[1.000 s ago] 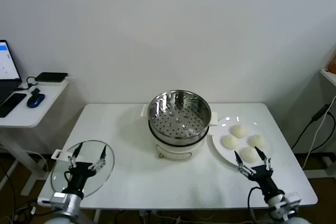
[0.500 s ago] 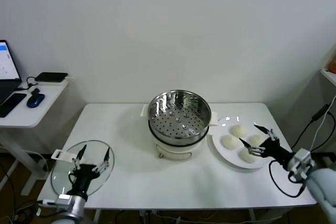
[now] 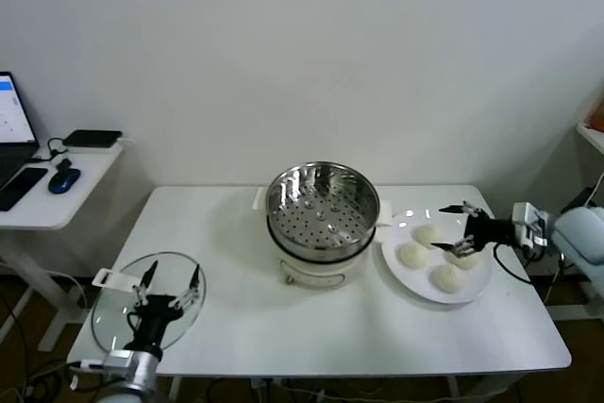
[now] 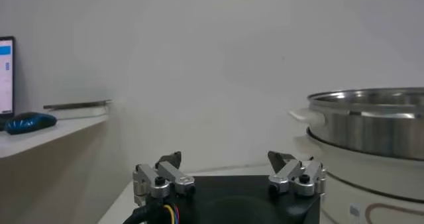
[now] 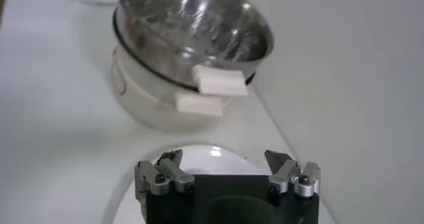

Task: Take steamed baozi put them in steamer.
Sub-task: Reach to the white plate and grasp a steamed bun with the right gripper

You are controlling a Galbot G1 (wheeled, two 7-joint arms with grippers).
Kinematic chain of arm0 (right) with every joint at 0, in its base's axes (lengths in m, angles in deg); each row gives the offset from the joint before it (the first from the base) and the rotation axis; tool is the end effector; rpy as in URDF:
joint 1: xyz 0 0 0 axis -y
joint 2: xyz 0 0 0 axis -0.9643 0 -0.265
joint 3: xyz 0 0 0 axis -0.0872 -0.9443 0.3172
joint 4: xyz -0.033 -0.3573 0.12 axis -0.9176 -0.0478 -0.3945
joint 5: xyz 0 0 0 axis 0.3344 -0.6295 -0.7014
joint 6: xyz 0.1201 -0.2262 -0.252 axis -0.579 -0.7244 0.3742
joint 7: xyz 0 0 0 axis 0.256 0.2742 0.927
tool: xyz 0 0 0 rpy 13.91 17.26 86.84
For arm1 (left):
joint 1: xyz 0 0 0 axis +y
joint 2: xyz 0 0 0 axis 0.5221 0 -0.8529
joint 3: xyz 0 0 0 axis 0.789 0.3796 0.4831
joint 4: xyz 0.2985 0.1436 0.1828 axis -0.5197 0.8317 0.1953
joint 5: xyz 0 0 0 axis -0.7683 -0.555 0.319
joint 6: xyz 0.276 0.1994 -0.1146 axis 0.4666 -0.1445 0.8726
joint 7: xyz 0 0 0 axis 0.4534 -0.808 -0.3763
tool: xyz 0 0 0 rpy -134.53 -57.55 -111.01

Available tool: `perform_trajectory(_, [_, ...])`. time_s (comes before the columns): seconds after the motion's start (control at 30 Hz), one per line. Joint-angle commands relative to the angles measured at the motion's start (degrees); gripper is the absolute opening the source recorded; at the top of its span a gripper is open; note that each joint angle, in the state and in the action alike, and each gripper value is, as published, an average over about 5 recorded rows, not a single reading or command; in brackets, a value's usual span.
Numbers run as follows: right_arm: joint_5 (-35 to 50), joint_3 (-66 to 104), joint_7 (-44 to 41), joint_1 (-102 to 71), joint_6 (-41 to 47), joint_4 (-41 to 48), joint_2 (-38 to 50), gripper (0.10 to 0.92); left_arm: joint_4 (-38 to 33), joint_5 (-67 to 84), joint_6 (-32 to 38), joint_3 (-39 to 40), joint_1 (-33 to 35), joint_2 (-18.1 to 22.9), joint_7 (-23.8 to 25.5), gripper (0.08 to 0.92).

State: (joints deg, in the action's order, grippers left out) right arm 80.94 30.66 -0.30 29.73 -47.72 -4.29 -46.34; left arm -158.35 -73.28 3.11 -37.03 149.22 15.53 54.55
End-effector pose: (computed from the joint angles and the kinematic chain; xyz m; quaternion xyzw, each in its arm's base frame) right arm 0.4768 -0.3010 -0.1678 0.4815 -0.7347 0.4052 0.2534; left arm 0.1786 0.0946 -0.3728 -0.0092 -0.9986 -0.0445 0.0258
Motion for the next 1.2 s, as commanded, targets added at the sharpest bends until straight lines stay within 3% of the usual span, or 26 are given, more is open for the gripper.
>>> perform_trajectory(0.03, [-5.0,-31.1,-10.4,29.9,-6.8,14.1,-1.0,0.823,-0.2,0.6,-0.6,0.0,-0.2,-0.5,-0.4,0.823])
perform_trajectory(0.23, [-16.0,-34.1,-12.3,34.7,-12.4,25.6,-10.9,0.823,0.6,0.5,-0.6,-0.1,-0.7,-1.3,-0.4,0.823])
perform_trajectory(0.47, [-20.9,-29.8,-11.9,31.0,-12.7,34.3,-20.0,0.823,1.0,0.6,-0.7,-0.2,-1.0,-1.5,-0.5,0.823])
perform_trajectory(1.2, [-32.2,-10.9,-6.6,15.3,-14.7,41.7,-28.0,0.823,3.0,1.0,-1.1,-0.8,-2.6,-2.8,-0.6,0.823])
